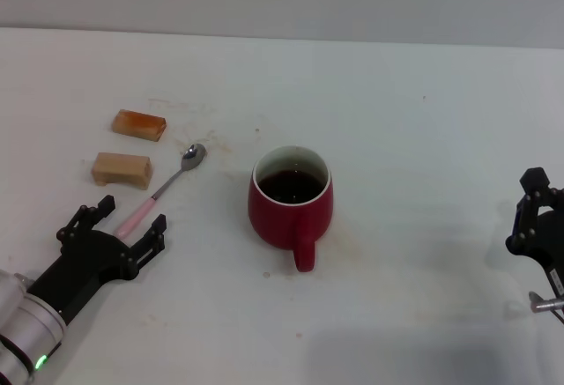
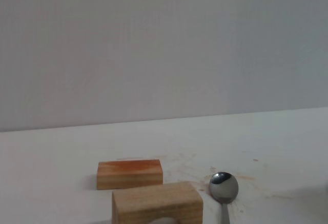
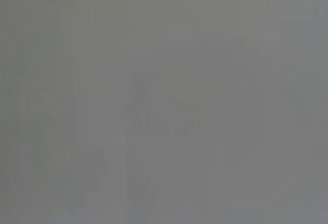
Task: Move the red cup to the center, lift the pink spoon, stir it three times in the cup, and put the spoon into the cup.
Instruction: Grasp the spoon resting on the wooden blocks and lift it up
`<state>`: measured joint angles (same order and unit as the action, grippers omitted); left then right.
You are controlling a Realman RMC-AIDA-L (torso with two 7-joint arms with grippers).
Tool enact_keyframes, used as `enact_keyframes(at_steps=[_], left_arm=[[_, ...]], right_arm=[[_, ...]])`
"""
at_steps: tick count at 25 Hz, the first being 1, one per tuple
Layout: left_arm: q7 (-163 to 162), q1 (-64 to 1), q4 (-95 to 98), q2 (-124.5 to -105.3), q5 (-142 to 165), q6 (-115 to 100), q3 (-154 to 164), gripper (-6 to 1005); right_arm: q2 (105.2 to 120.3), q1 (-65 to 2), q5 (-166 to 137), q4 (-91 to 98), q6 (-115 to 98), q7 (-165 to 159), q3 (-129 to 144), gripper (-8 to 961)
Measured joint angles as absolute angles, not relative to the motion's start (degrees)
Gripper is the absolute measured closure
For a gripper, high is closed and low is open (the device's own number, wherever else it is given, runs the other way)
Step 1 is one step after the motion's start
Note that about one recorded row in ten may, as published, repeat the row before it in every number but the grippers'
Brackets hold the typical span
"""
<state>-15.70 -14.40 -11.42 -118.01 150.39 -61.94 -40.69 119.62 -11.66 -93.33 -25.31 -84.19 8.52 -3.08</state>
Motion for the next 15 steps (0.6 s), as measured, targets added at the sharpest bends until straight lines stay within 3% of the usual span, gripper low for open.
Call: enact_keyframes(at_steps=[15], left_arm=[[-13.8, -14.1, -11.8, -118.29, 150.4, -61.0, -40.6, 153]], right_arm=[[119.62, -11.3, -93.3, -25.3, -84.3, 8.5, -2.4, 953]])
